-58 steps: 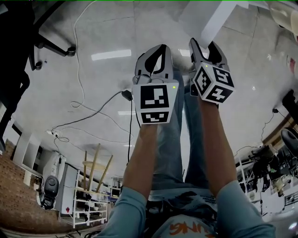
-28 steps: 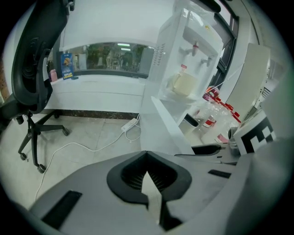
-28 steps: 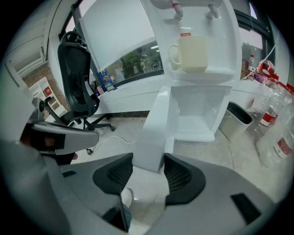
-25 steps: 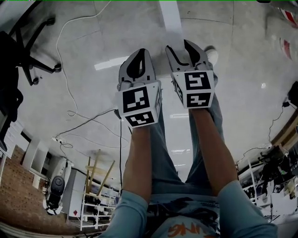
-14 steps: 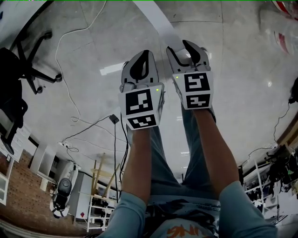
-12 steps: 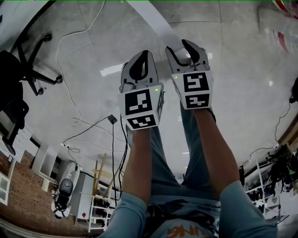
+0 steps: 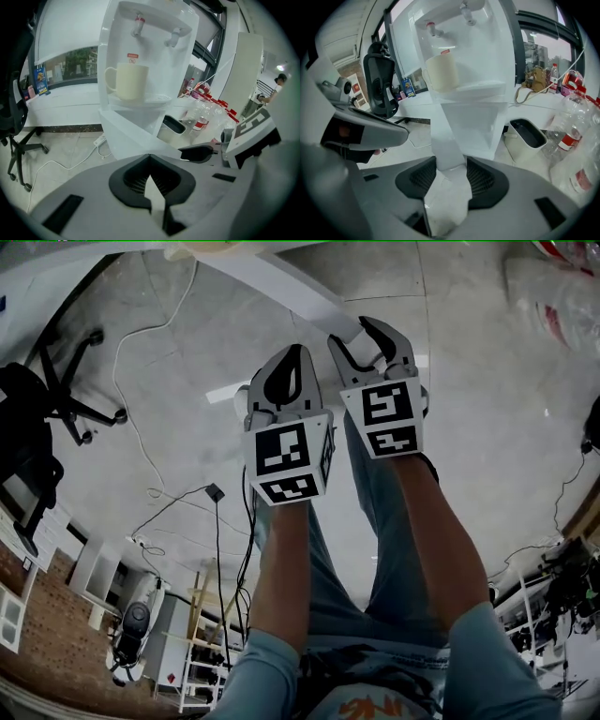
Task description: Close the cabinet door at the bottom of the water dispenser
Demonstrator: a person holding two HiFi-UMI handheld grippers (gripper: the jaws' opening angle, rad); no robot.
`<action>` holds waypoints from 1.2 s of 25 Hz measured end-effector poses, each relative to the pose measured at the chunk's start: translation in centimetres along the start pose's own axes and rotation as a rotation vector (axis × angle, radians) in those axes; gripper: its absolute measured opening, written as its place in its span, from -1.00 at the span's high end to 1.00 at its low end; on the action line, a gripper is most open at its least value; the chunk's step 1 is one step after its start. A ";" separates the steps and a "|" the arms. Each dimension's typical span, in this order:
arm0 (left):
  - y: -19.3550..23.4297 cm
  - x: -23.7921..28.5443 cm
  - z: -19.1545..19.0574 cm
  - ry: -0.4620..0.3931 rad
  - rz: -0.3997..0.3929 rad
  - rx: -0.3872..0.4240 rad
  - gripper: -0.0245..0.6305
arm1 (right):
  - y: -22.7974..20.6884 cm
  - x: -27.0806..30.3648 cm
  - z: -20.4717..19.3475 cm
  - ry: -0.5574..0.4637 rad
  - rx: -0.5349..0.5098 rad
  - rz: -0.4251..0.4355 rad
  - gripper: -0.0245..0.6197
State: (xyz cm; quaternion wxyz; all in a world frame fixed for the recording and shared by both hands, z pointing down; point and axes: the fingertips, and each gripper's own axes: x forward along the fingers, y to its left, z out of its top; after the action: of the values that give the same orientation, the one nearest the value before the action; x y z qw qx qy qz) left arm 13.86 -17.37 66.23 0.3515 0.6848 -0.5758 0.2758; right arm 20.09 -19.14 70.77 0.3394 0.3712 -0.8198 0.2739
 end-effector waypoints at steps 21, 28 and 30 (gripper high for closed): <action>-5.2 4.2 4.9 0.000 0.005 0.095 0.90 | -8.7 1.2 4.5 -0.110 -0.154 0.047 0.25; -6.1 5.1 5.8 0.001 -0.004 0.101 0.90 | -11.3 1.9 6.4 -0.137 -0.173 0.042 0.24; -6.3 5.4 5.8 0.006 -0.007 0.114 0.90 | -12.2 2.3 7.1 -0.143 -0.189 0.024 0.25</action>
State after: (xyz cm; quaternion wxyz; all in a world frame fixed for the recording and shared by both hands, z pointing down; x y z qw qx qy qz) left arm 20.87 -24.61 65.92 0.3146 0.7049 -0.5556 0.3090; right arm 26.14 -32.11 70.51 0.3100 0.3464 -0.8685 0.1724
